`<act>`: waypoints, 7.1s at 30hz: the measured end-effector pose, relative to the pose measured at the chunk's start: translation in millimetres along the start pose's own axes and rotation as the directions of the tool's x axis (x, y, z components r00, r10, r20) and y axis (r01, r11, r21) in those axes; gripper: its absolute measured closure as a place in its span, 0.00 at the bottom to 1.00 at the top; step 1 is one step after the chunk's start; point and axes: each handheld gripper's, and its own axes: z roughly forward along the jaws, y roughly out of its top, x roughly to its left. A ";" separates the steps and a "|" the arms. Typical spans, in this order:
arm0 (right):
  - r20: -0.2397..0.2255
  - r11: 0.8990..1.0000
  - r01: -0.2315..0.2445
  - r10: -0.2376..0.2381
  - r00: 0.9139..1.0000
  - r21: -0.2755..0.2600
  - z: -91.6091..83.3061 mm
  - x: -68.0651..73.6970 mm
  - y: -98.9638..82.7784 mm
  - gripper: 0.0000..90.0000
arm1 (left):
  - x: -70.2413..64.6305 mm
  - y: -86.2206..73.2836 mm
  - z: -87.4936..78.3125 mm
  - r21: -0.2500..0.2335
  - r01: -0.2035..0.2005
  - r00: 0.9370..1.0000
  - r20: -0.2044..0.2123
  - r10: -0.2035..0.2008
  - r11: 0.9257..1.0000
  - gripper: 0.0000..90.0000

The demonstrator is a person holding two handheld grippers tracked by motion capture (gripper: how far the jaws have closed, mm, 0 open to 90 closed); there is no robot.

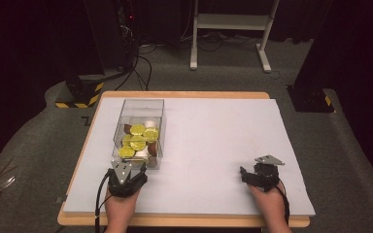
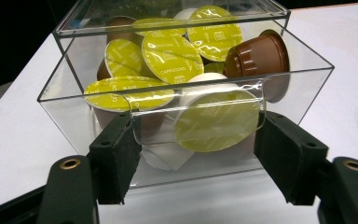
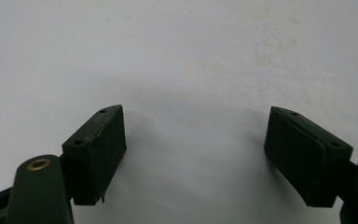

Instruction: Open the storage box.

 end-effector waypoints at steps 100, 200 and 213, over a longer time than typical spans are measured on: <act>0.003 1.000 0.002 -0.002 1.000 -0.001 -0.1 0.2 -0.2 0.23 | 29.2 45.5 -40.8 -0.104 -0.002 0.995 0.095 0.012 0.995 0.50; -0.109 0.990 0.095 -0.106 0.988 -0.100 -25.6 41.4 13.0 0.39 | 100.2 59.0 -15.4 -0.135 0.062 0.991 0.130 -0.044 0.989 0.60; -0.182 0.982 0.124 -0.150 0.972 -0.145 -33.2 78.6 28.6 0.41 | 144.9 34.2 5.3 -0.057 0.092 0.993 0.076 -0.087 0.994 0.59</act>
